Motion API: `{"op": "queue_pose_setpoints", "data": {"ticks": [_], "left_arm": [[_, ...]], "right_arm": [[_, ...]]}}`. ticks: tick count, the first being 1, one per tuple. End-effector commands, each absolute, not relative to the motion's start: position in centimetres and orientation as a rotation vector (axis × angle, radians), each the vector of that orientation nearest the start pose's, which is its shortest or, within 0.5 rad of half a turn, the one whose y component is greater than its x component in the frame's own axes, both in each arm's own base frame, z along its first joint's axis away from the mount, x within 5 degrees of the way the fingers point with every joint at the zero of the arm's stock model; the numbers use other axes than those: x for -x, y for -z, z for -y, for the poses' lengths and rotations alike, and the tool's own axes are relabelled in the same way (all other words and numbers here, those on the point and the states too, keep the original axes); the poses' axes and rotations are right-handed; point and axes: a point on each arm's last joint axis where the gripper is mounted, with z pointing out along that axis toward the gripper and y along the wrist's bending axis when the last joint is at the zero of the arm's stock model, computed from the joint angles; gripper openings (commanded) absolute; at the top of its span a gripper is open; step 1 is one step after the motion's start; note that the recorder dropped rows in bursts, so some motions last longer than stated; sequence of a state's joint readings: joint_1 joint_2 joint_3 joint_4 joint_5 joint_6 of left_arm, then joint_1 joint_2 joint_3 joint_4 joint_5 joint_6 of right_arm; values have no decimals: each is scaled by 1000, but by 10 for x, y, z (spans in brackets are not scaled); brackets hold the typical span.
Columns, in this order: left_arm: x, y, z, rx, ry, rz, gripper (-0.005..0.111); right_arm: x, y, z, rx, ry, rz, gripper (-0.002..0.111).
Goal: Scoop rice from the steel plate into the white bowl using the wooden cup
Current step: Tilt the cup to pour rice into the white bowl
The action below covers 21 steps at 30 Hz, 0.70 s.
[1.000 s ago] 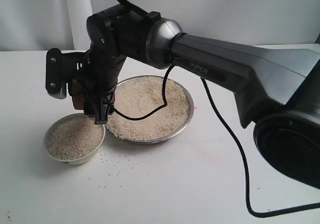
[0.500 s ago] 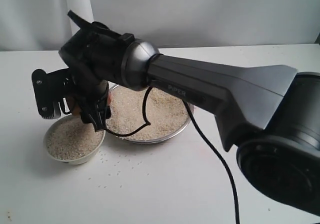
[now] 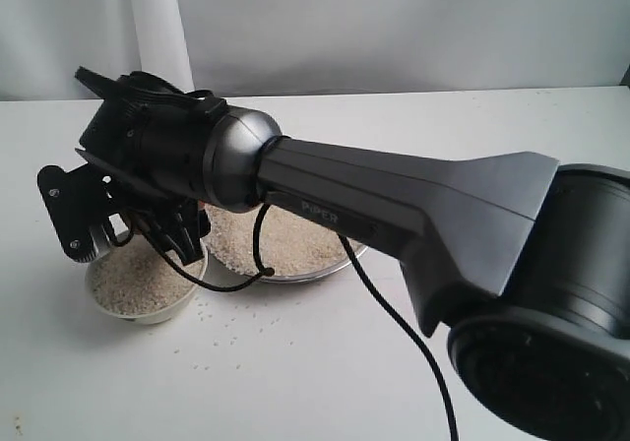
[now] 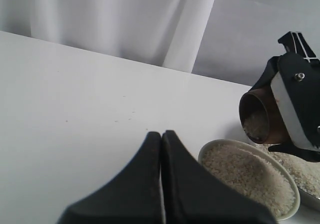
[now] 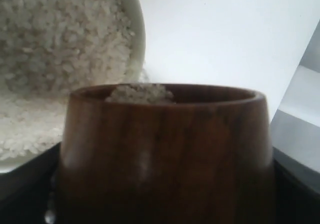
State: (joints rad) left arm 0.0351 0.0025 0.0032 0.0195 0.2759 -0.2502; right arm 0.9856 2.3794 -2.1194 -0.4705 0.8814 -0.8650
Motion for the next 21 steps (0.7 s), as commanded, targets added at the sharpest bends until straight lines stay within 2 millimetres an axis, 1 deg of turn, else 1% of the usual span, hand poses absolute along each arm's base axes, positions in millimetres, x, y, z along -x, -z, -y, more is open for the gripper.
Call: {"op": "queue_pose_setpoints", "data": {"ticks": [1,6,11,16,21], "left_arm": [[-55,-189,-2,237,147,-1737,0],[-55,-189,-2,237,147,-1737,0],[-55,-189,-2,237,147,-1737,0],[-55,-189,-2,237,147,-1737,0],[-55,-189,-2,237,147,-1737,0]], "right_arm": [[-316,-198,-422,2202,558,-1329,0],[-312,-197,-422,2229,566,-1332,0],[-301,-195,-425,2297,601,-1309,0],[-299,-194,-420,2339,635,-1354,0],[-296,-192,-416,2373,622,-1408,0]]}}
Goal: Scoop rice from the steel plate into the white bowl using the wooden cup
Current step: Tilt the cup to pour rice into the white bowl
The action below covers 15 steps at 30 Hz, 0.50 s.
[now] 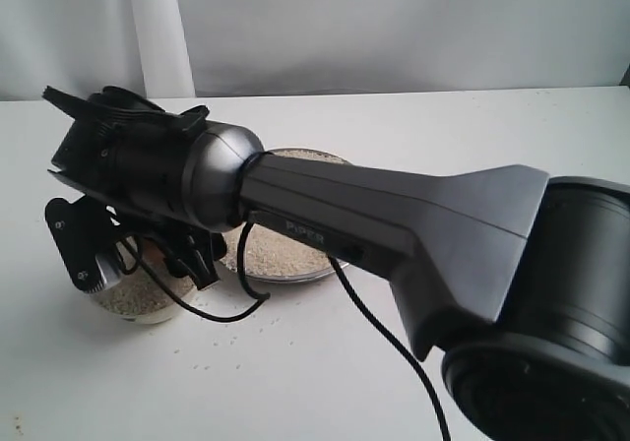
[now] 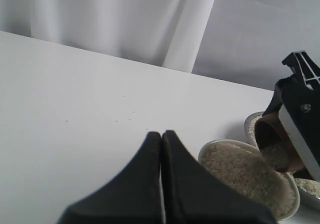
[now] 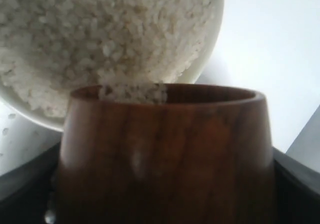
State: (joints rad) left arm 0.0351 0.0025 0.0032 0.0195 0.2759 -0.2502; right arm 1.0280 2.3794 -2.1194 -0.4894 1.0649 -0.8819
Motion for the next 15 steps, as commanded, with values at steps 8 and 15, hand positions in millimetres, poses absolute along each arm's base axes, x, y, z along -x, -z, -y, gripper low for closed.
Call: {"op": "queue_pose_setpoints", "data": {"ticks": [8,15], "left_arm": [[-55,-189,-2,237,147,-1737,0],[-55,-189,-2,237,147,-1737,0]], "right_arm": [[-282,-192,-425,2403,629,-1349,0],[-268,-196,-443,2372,659,-1187,0]]}}
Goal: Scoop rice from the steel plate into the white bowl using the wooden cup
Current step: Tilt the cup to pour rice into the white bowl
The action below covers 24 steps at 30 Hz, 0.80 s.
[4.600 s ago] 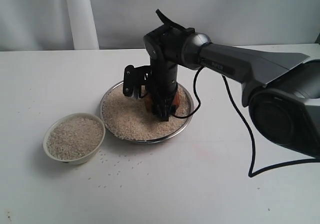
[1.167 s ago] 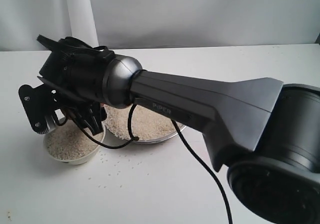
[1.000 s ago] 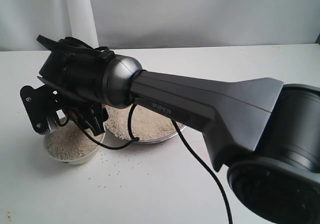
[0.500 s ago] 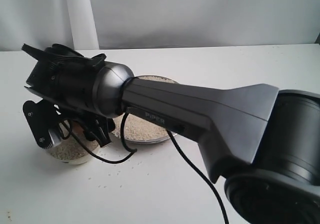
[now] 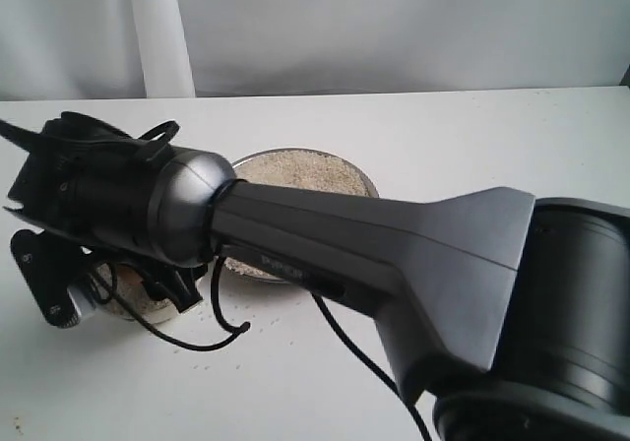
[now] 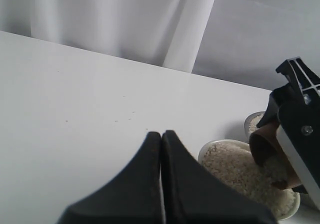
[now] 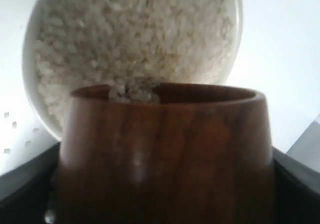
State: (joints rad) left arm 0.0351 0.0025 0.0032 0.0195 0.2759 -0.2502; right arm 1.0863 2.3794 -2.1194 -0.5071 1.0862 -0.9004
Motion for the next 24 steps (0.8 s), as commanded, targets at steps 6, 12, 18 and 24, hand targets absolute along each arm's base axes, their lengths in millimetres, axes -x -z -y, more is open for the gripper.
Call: {"op": "queue_pose_setpoints", "data": {"ticks": [6,12,18,24], "left_arm": [[-55,-189,-2,237,147,-1737,0],[-55,-189,-2,237,147,-1737,0],[-55,-189,-2,237,147,-1737,0],[-55,-189,-2,237,147,-1737,0]], "right_arm": [[-278,-204,-440,2294,842,-1155,0],[-281,-207,-433,2354,976,-1102,0],[-273,-200,-423,2524,948,-1157,0],[-269,-200,-430,2516,896,-1114,0]]}}
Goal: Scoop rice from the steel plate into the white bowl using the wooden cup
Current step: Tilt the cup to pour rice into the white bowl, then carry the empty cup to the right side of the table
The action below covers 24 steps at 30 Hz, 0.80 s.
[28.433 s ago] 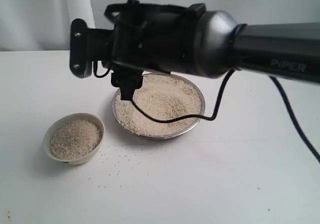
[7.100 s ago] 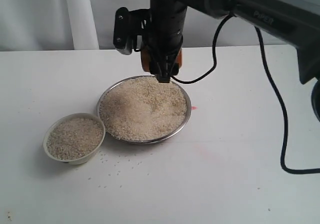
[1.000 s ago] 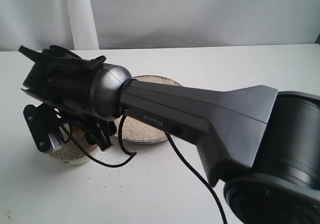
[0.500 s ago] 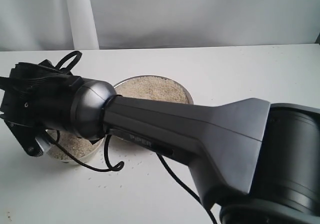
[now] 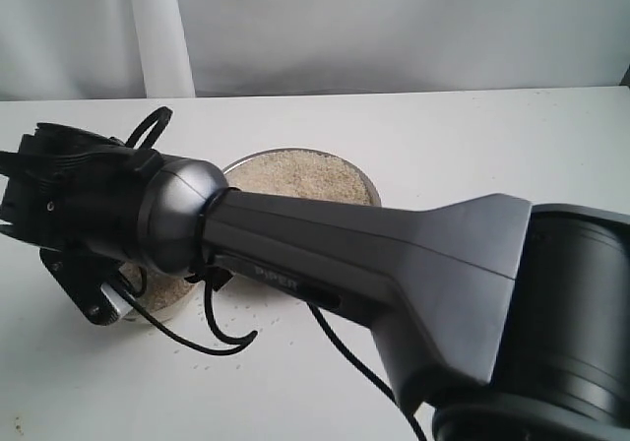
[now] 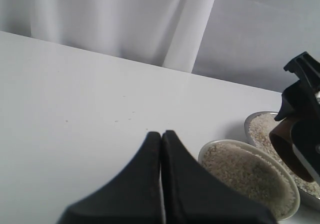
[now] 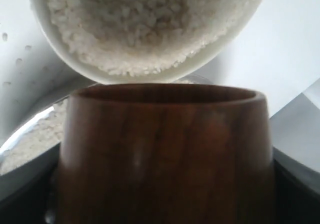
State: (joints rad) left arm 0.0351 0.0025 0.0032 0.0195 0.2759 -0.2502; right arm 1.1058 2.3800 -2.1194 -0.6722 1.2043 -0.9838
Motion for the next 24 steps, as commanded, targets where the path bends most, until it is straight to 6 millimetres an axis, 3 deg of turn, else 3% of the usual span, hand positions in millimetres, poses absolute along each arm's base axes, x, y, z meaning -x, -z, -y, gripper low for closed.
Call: {"op": "queue_pose_setpoints", "data": {"ticks": [1,7,15,18,24], "left_arm": [[-55,-189,-2,237,147,-1737,0],[-55,-189,-2,237,147,-1737,0],[-55,-189,-2,237,147,-1737,0],[-55,-189,-2,237,147,-1737,0],[-55,-189,-2,237,147,-1737,0]], "right_arm": [[-269,-200,-431,2510,905,-1099,0],[-265,-207,-437,2468,1035,-995,0],[-267,-216,-435,2359,976,-1115,0],[-272,-236,-431,2251,906,-1189,0],[-285,-308,-393,1991,558,-1465,0]]}}
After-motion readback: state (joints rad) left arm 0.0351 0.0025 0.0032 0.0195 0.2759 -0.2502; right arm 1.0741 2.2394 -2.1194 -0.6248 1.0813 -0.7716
